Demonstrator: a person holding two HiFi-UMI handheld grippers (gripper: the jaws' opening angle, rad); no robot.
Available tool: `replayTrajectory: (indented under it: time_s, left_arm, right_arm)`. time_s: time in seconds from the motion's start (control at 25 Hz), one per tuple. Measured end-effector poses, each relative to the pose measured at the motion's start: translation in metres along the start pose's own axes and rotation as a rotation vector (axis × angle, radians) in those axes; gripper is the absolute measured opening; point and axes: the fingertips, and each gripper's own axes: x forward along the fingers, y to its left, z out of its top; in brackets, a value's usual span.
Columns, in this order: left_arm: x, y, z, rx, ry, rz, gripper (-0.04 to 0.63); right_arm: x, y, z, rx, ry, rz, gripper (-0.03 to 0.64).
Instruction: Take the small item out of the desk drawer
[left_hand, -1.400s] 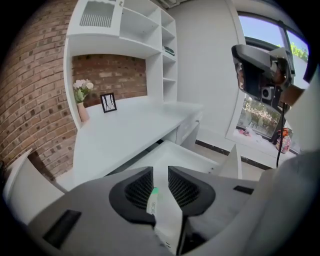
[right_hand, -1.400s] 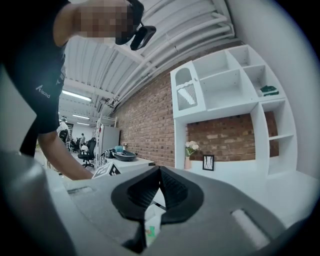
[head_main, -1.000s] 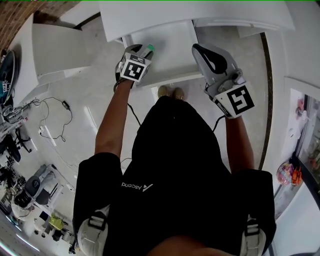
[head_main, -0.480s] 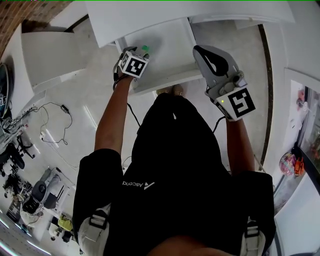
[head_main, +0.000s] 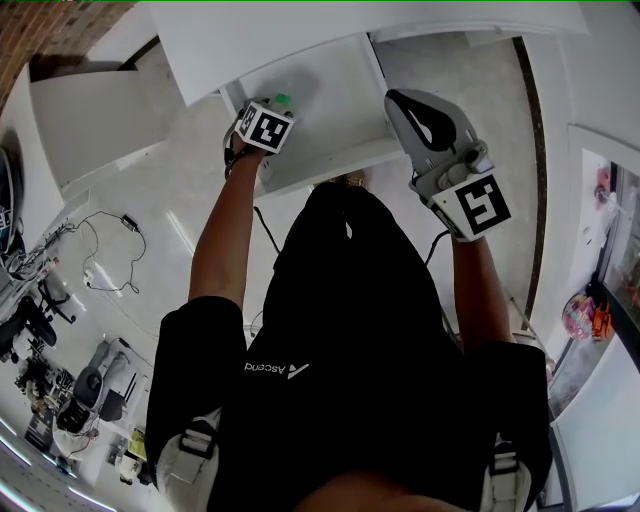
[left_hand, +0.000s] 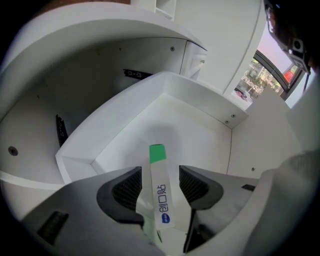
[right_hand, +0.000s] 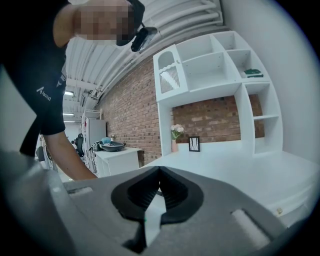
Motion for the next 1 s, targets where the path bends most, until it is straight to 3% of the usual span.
replayTrajectory:
  time_s: [0.08, 0.32, 0.6, 0.8, 1.0]
  left_arm:
    - [0.004, 0.000, -0.003, 0.003, 0.019, -0.003, 0.218]
    - [0.006, 0.007, -0.003, -0.001, 0.037, 0.045, 0.099]
    - [0.001, 0.006, -0.002, -0.013, 0.032, 0.040, 0.091]
    - [-0.022, 0.000, 0.012, -0.014, -0.036, 0.050, 0.089]
    - [-0.058, -0.009, 0.036, -0.017, -0.159, 0.072, 0.087]
  right_arm:
    - [0.001, -0.002, -0.001, -0.001, -0.010, 0.001, 0.002]
    - [-0.004, -0.008, -0.005, 0.001, 0.007, -0.008, 0.002]
    - [-0.002, -0.009, -0.005, 0.005, 0.005, -0.004, 0.002]
    - [-0.007, -0.007, -0.001, 0.006, -0.004, 0.005, 0.002]
    - [-0.012, -0.002, 0.004, -0.001, -0.025, 0.018, 0.002]
